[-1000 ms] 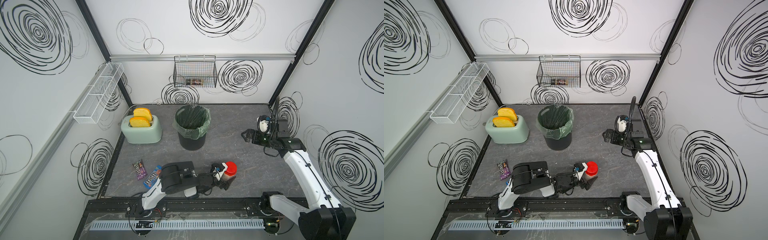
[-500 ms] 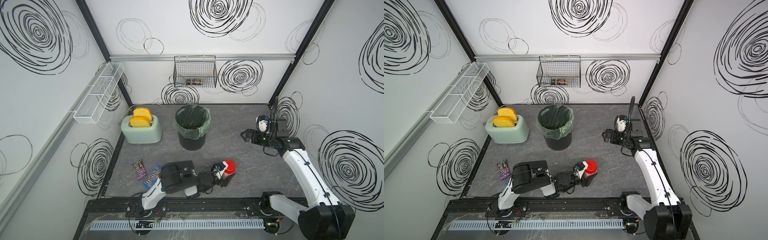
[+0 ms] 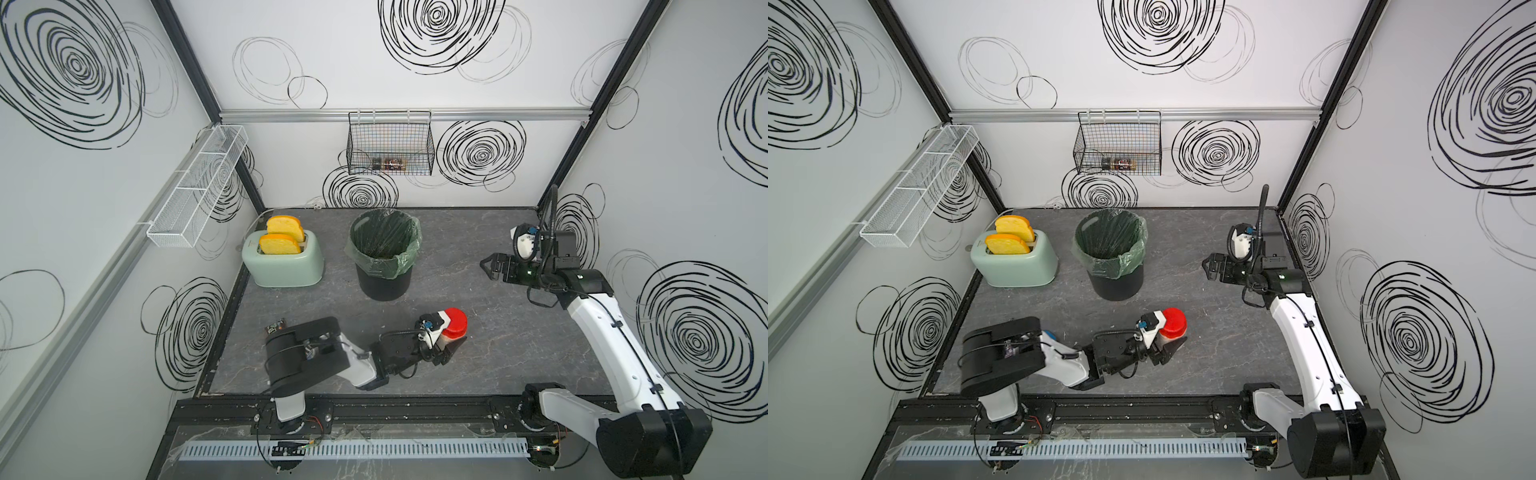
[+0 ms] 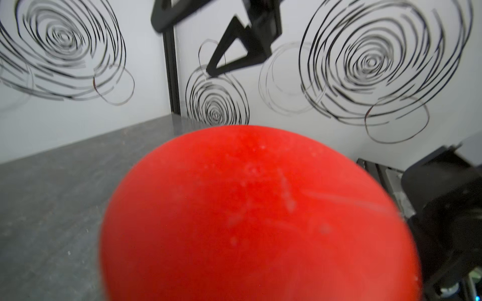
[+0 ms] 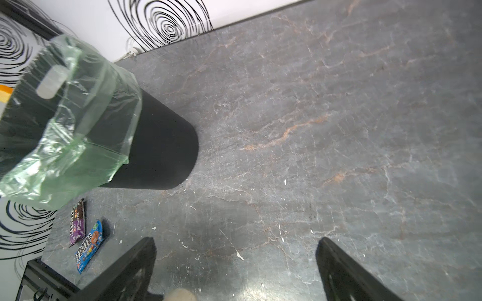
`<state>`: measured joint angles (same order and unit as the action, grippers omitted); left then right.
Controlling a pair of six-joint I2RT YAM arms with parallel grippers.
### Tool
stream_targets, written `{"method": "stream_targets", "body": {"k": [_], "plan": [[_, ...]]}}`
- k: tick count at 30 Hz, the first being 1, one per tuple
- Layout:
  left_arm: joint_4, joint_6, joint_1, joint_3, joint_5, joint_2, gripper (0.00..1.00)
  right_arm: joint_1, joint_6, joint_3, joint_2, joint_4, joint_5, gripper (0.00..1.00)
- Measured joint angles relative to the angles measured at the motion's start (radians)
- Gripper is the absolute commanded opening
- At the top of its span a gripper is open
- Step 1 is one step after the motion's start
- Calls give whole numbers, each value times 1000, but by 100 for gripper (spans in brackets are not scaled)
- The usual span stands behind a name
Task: Empty expired oatmeal from jars
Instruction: Pick up the jar from the center of the board.
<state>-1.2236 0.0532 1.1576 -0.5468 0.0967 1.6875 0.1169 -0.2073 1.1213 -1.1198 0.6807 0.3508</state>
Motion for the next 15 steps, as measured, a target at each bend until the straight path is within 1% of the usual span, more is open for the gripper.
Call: {"method": "stream_targets", "body": {"k": [4,7,10,12,15], "plan": [[298,-92,-15,-52,-29,-230,62,115,63,140,-40,64,-19,98],[539,-183,-16,-98,-3,-371,62,202,113,249,-71,114,-43,98],[747,-289,-23,-134,32,-482,61,253,177,315,-66,146,-47,98],[862,-342,-61,-142,8,-545,60,280,231,323,-41,150,-49,98],[1023,-397,-188,-148,-79,-631,59,304,330,322,11,159,-41,98]]}}
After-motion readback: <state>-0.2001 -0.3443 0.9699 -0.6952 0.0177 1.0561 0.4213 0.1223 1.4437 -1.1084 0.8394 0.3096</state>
